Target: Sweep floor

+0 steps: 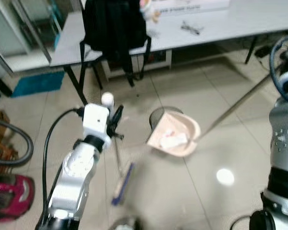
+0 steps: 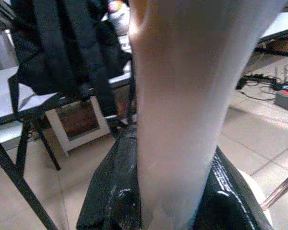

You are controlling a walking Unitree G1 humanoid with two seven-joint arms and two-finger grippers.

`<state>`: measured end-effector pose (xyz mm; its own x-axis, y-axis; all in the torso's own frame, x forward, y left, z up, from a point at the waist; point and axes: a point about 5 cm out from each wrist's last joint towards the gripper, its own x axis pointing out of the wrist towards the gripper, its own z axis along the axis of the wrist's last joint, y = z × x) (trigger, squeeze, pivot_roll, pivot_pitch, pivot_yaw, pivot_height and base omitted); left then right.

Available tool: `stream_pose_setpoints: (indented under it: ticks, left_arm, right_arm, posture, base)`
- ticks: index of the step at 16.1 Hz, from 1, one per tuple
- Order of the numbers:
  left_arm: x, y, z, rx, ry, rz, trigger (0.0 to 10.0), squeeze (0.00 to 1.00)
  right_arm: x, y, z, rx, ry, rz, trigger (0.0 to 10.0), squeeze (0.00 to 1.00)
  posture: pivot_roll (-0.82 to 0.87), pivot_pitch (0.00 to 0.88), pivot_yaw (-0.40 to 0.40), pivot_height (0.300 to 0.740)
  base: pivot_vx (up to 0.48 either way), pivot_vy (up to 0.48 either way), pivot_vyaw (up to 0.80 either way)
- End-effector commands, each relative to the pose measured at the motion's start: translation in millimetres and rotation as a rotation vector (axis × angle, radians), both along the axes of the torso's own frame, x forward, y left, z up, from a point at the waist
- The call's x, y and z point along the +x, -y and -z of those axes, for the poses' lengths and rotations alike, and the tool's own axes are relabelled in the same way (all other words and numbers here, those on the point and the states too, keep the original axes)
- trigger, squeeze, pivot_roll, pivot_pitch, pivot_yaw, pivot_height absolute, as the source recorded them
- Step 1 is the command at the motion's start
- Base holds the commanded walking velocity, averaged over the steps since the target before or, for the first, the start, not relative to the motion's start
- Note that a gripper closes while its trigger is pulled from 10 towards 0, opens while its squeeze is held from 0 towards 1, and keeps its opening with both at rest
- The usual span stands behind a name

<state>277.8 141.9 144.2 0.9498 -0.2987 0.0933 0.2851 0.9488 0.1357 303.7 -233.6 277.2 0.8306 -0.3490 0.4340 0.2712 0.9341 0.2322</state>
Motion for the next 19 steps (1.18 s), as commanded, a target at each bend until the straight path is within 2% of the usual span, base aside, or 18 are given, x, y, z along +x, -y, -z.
stream_pose_setpoints:
  ticks: [1, 5, 19]
  left_arm:
    - [1.4, -9.7, -9.0, 0.023, 0.046, -0.037, 10.0, 0.00]
    - [0.8, -10.3, -9.3, 0.028, 0.051, -0.039, 10.0, 0.00]
    - [-2.0, -9.9, -3.0, 0.029, 0.027, -0.037, 10.0, 0.00]
  right_arm:
    - [0.3, -10.2, -11.7, 0.006, 0.053, -0.049, 10.0, 0.00]
    - [2.4, -11.7, -12.6, 0.003, 0.056, -0.056, 10.0, 0.00]
    - [10.3, -6.5, -9.6, -0.007, 0.083, 0.017, 10.0, 0.00]
  posture:
    - [-0.03, 0.069, 0.080, 0.740]
    - [-0.03, 0.060, 0.075, 0.740]
    - [-0.02, 0.059, 0.066, 0.740]
  base:
    - [0.412, 0.000, 0.00]
    - [0.412, 0.000, 0.00]
    - [0.000, 0.000, 0.00]
